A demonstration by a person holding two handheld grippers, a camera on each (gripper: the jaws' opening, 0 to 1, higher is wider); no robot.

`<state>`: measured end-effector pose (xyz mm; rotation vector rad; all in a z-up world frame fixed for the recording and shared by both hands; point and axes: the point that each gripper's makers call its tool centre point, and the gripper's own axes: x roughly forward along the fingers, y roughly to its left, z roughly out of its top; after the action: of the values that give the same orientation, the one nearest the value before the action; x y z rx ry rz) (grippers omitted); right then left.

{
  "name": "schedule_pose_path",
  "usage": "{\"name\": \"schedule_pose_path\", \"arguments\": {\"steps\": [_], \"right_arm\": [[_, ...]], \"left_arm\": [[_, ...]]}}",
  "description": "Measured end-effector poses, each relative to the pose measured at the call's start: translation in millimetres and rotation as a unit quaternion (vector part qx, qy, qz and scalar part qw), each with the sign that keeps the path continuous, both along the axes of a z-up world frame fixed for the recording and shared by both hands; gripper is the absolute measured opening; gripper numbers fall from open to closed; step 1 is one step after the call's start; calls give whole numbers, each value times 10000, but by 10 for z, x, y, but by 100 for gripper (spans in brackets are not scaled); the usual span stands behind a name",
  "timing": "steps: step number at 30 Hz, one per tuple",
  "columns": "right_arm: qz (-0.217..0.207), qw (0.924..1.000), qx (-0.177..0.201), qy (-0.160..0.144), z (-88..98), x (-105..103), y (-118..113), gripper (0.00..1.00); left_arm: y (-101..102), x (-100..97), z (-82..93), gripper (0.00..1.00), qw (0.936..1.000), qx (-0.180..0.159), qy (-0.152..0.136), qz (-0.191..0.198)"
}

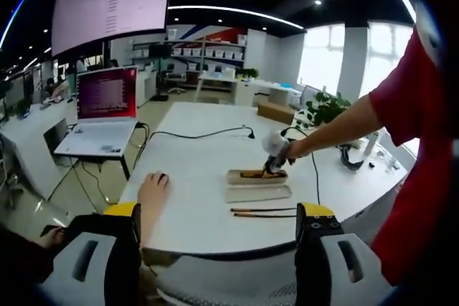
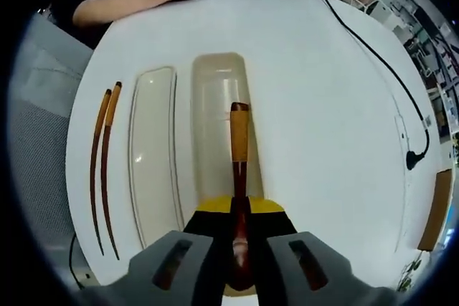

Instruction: Arrange the utensils inside the cutlery case until each visible utensil rests in its matching compartment.

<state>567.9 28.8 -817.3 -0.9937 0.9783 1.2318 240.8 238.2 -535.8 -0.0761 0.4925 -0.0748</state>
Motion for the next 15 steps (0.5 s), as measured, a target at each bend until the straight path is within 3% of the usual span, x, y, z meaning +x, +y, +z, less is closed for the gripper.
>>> {"name": "schedule_pose_path", "arguments": {"steps": [11,15], "right_arm": [[-88,9999,26,-85,63,26,-17,7],[-33,9996,106,-246,140,56,28,6]], "left_arm": [[40,-25,38,91,9999,-14,-104,40],[46,-13,62,91,9999,-14,-152,8]]}}
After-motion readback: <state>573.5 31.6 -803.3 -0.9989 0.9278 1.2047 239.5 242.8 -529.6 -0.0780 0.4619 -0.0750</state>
